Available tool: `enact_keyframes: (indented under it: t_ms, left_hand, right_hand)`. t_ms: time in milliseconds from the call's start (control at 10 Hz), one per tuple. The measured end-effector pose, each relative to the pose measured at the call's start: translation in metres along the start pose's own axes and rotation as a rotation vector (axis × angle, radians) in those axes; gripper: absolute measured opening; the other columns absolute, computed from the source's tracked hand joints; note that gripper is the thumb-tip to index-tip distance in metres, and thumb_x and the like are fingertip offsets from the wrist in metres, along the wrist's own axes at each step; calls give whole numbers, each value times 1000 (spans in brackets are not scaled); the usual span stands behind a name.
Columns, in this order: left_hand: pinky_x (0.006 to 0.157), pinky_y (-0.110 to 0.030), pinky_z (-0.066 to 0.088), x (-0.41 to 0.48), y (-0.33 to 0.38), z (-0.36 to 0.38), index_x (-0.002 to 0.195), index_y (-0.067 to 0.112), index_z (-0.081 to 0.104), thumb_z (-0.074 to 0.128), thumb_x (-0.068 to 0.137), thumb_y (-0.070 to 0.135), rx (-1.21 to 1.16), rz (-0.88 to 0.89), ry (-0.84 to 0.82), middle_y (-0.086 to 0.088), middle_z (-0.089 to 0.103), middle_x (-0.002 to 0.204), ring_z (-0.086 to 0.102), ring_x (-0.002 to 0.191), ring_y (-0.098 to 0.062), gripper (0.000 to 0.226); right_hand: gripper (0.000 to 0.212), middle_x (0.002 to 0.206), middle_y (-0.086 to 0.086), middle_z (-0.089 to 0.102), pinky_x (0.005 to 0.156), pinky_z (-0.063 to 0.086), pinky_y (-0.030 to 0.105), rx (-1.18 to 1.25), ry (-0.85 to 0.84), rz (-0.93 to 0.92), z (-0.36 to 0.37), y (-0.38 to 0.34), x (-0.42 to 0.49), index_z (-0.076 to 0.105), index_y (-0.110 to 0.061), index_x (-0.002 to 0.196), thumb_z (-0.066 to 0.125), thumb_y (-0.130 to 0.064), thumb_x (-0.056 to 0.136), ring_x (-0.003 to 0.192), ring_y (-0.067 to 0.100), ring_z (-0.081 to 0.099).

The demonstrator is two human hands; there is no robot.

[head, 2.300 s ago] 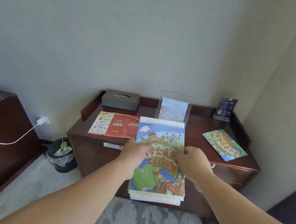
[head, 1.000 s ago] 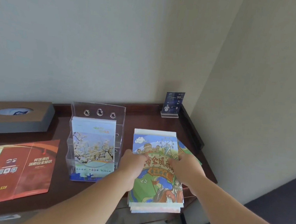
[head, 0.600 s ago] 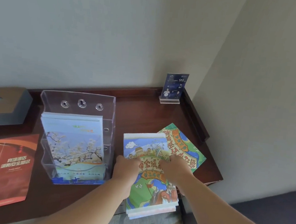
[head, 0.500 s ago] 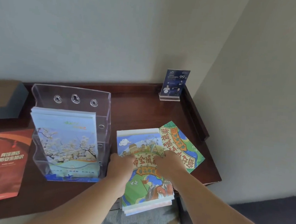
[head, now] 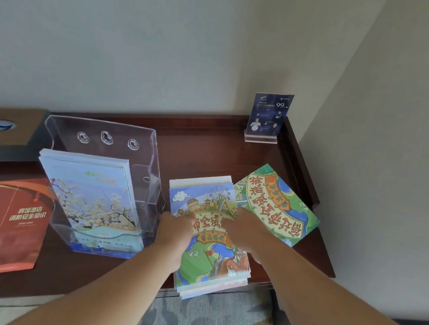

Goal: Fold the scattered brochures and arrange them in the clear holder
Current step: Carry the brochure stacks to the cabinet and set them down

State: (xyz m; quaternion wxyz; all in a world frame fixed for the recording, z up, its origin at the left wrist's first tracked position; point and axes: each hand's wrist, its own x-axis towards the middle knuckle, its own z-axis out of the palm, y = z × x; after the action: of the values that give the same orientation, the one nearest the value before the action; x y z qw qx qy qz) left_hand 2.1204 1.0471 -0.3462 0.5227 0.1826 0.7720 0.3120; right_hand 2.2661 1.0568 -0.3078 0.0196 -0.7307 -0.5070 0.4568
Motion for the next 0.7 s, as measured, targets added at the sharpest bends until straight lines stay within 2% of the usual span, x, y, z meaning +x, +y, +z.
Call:
enact_keyframes:
  t_ms: [100,200,300,400,500,600,700]
  left_hand:
    - [81,-36,33,3,3,8,138,8,38,62,93,27,26,-3,-49,-2,51,112,47,93,-22,55]
    - [64,-30,31,9,7,14,139,7,35,61,94,26,29,8,-54,4,41,80,38,65,-11,55]
    - [75,-35,34,14,6,14,137,8,38,62,93,27,20,-5,-60,-2,52,101,46,81,-18,54]
    - [73,-35,37,17,3,13,133,6,41,63,93,26,23,-22,-54,-7,57,110,48,85,-20,50]
    - [73,-41,52,14,6,12,123,-2,49,63,88,20,89,33,-38,-14,62,101,59,83,-28,43]
    - [76,-38,52,11,11,15,117,-4,56,61,87,17,154,93,-29,-15,63,98,59,83,-30,37]
    - [55,-34,43,10,17,20,122,-3,50,57,92,22,223,136,-13,-16,60,89,54,69,-23,40]
  right_hand:
    - [59,145,13,44,94,43,37,8,-23,24,-4,4,0,26,-6,149,43,-35,101,128,27,48]
    - [64,146,12,42,81,38,32,13,-17,28,-6,4,3,21,-7,151,45,-36,100,124,26,50]
    - [57,140,13,46,84,39,33,-29,21,20,-5,2,8,30,-7,146,45,-35,99,121,27,49]
    - [55,134,12,42,98,43,40,-232,21,2,-6,2,12,34,-7,141,42,-41,99,123,31,46]
    - [63,156,7,22,110,34,52,-360,16,6,-3,5,17,30,-9,147,41,-47,98,143,36,22]
    - [60,162,6,9,117,17,56,-389,14,47,-2,6,21,32,-9,146,38,-47,100,148,38,1]
    - [48,155,12,24,118,14,54,-458,-2,58,-10,0,19,38,-7,143,35,-34,103,147,33,6]
